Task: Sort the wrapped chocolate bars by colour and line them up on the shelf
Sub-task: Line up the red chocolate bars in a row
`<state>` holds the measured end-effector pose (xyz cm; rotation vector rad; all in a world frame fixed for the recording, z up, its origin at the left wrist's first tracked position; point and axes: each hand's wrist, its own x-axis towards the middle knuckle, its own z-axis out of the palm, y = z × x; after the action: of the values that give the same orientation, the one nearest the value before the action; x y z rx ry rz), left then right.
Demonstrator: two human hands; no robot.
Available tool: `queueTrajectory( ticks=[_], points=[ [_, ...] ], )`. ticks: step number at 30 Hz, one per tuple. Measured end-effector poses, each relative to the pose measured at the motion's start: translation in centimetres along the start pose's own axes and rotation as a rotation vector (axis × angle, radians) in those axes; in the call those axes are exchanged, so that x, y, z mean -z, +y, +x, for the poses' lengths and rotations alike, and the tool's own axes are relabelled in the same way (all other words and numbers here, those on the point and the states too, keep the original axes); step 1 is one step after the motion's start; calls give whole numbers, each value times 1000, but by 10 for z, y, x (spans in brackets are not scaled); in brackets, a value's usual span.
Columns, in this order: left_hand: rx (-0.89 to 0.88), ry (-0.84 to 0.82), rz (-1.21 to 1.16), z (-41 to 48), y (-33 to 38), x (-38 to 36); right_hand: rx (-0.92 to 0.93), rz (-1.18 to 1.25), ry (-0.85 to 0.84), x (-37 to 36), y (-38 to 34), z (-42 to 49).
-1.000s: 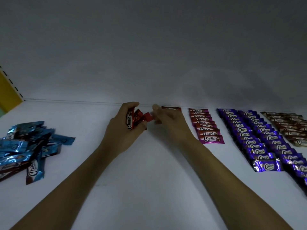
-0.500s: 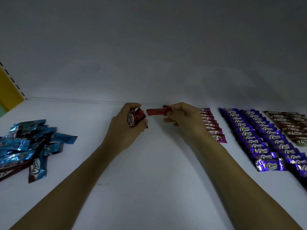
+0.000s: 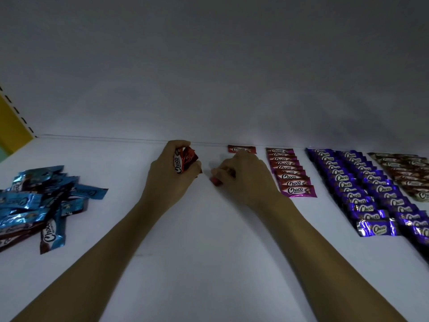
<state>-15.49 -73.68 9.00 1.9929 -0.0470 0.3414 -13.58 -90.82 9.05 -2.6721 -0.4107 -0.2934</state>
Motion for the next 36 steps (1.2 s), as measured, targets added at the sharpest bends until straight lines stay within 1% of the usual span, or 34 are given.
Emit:
queueTrajectory(
  ticks=[2,4,5,6,8,9,11,14,18,21,26,27,28,29,30,31,32,33,34,36],
  points=[
    [2,-3,-7,0,0,0,-8,31,-8,8,1,-2],
    [-1,-8,-8,0,-1,0,-58,45,31,15,2,-5],
    [-4,-10,-8,0,-1,0,-112,-19,43,18,3,-5],
    [-7,-11,-8,0,-2,0,-173,-131,32,20,5,-4],
    [-11,-14,-8,1,-3,-1,-269,-341,-40,24,8,-1],
    [-10,-17,-10,1,-3,-1,-287,-365,-68,27,10,0],
    [-7,-23,-11,2,-4,-2,-295,-296,-121,34,10,1],
    [-5,-30,-19,2,-4,-3,-247,-205,-151,41,8,10],
    [-11,-28,-31,0,-2,-2,-203,-338,-54,34,23,30],
    [-10,-27,-19,1,-3,-2,-204,-348,19,28,34,43],
    [-22,-24,-31,1,-4,-2,-196,-426,15,25,37,50],
    [-30,-28,-37,0,-3,-2,-185,-394,39,24,34,48],
    [-40,-35,-49,0,-2,-2,-169,-265,69,23,28,43],
    [-48,-43,-61,0,-1,-3,-164,-25,70,22,19,36],
    [-57,-48,-66,-1,1,-3,-179,279,12,22,6,26],
    [-66,-50,-68,-2,2,-3,-200,559,-82,22,-6,16],
    [-75,-53,-71,-3,4,-3,-205,754,-181,23,-16,8],
    [-85,-54,-77,-4,5,-3,-187,880,-248,23,-22,1],
    [-92,-50,-84,-5,6,-3,-161,978,-282,23,-25,-3],
    [-102,-39,-101,-6,7,-3,-147,1107,-275,21,-25,-6]
  ],
)
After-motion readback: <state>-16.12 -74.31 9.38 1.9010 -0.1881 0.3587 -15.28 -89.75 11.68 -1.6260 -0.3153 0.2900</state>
